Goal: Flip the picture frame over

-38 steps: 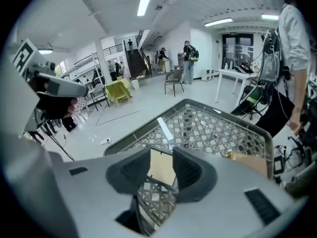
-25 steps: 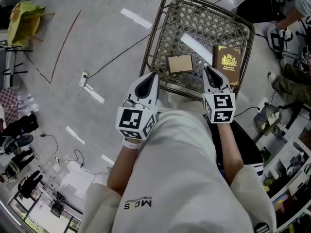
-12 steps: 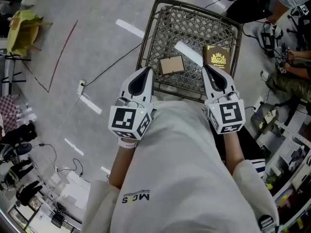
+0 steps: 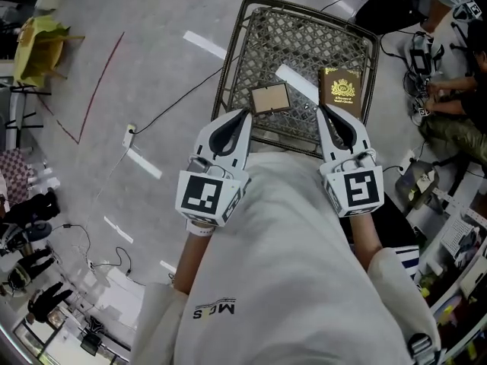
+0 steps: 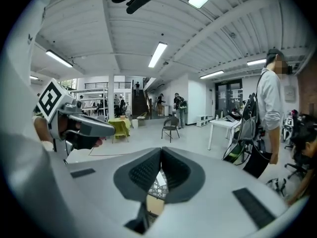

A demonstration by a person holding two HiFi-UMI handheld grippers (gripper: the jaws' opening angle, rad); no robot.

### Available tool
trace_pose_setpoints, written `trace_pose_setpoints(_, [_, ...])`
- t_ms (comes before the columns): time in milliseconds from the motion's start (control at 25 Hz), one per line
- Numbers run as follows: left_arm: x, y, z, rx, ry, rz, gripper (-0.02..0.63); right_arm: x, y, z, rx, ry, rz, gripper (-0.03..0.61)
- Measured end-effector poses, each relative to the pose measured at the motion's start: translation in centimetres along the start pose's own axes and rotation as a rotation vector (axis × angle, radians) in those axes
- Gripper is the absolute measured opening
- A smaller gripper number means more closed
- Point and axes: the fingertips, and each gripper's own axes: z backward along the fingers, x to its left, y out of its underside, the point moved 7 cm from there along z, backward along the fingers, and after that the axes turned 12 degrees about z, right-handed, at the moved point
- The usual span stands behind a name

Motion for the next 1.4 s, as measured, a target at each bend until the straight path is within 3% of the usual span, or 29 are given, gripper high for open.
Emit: trace_pose_setpoints(1400, [-0.5, -0.8, -1.0, 0.013, 0.029, -0.005, 0.025, 0.0, 0.6, -0.4, 0.018, 0.008, -0.038, 0.020])
